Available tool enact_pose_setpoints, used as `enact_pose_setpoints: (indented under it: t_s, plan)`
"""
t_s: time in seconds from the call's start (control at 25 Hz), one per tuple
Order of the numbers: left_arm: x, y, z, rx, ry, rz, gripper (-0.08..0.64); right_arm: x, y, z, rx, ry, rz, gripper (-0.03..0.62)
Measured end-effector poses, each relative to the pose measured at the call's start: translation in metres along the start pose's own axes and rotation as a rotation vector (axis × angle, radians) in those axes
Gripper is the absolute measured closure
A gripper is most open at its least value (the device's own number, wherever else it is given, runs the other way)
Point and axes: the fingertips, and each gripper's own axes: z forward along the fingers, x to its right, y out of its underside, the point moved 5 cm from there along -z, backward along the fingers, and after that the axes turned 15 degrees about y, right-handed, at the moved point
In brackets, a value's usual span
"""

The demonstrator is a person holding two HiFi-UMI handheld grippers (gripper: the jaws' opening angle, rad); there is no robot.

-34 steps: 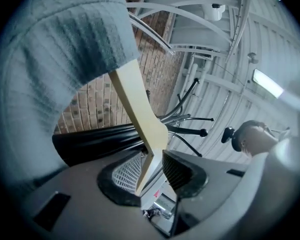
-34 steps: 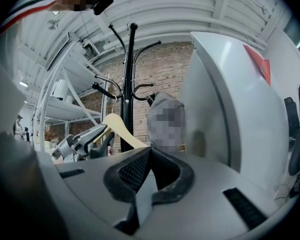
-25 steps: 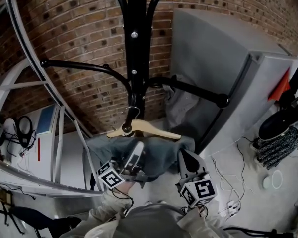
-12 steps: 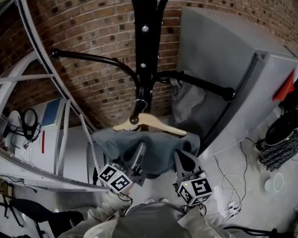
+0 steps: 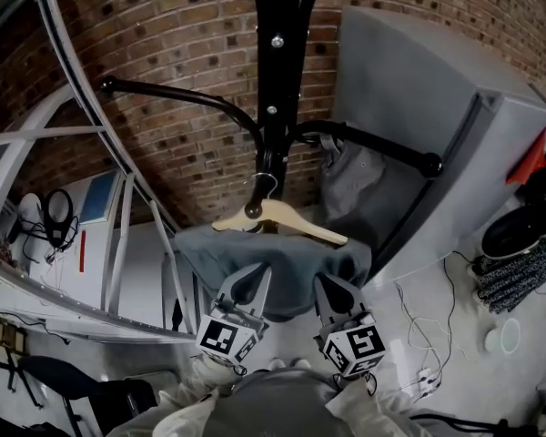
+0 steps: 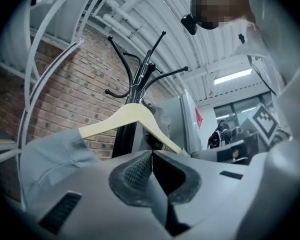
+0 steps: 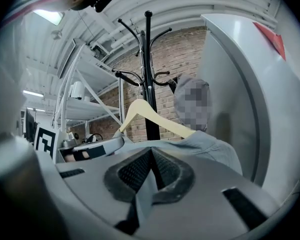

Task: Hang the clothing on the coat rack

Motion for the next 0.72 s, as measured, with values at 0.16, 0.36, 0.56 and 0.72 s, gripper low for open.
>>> enact_pose_setpoints:
  t_s: [0.16,0.36,0.56,0.72]
  plan:
    - [0.0,0.015,-0.008,-0.028,-0.035,0.009,0.549,-0.004,0.002,0.001,0.002,-0.02,-0.007,0.569]
    - [0.002,0.009,-0.014,-0.068,-0.097,0.054,0.549,-0.01,0.003,0.004,0.004,-0.045,-0.013,0.569]
    - [0.006,0.016,-0.022,-0.089,-0.123,0.076,0.549,-0.019,0.005,0.005,0.003,-0.07,-0.025,0.57]
    - [0.004,0.008,-0.025,-0.082,-0.152,0.087,0.548,-0.023,0.007,0.006,-0.002,-0.082,-0.045,0.569]
